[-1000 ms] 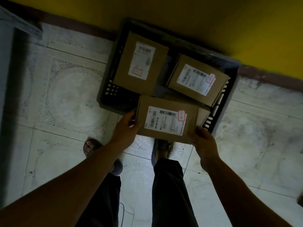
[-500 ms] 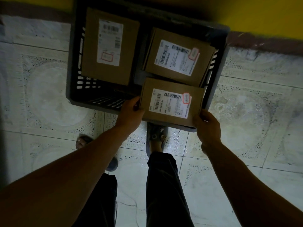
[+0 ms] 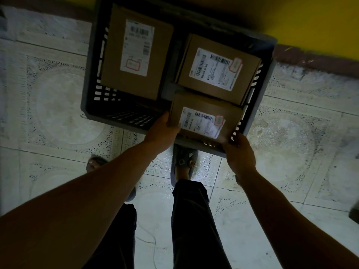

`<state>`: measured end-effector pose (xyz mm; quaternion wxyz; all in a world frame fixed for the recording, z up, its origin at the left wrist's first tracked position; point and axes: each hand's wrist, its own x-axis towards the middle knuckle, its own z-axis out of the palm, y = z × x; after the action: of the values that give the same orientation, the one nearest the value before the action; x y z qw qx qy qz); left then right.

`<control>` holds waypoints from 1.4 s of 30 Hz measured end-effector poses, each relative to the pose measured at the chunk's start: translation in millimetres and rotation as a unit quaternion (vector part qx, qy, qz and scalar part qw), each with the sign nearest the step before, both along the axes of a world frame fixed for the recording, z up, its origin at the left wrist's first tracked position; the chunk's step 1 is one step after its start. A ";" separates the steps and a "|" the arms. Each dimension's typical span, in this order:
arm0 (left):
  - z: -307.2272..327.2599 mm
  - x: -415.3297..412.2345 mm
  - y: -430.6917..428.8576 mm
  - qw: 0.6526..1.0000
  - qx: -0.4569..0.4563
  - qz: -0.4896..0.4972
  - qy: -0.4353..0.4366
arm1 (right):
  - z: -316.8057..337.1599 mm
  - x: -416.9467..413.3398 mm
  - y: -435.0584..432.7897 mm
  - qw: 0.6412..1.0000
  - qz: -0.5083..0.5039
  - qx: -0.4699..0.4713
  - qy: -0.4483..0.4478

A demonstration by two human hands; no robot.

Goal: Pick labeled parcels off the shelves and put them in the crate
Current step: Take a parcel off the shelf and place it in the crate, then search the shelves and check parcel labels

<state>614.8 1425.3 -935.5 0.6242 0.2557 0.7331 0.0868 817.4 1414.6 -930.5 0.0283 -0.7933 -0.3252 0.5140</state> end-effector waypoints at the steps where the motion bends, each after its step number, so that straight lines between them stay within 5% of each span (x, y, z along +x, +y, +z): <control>1: 3.3 -1.3 0.4 1.000 0.007 0.010 -0.002 | 4.9 0.0 0.4 1.000 -0.008 0.006 0.002; 9: 33.7 -47.7 -22.5 0.990 0.037 0.135 -0.018 | 43.0 -32.8 18.4 0.998 0.026 0.054 0.022; 15: 65.6 -122.7 -63.9 0.961 0.026 0.274 -0.016 | 64.5 -131.2 22.8 0.983 0.169 0.048 0.061; 26: 121.5 -296.6 -175.6 0.878 0.026 0.477 -0.032 | 100.0 -331.4 -55.4 0.909 0.408 -0.014 0.089; 37: 124.3 -467.3 -276.1 0.738 0.057 0.671 -0.029 | 92.0 -552.6 -97.1 0.820 0.555 -0.025 0.141; 42: 113.7 -499.9 -275.1 0.741 0.040 0.670 -0.013 | 80.7 -624.8 -72.3 0.779 0.611 -0.023 0.143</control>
<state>114.9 1150.2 -821.8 0.4039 -0.2778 0.7031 0.5151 192.6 1342.3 -849.8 -0.2633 -0.3462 -0.7217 0.5385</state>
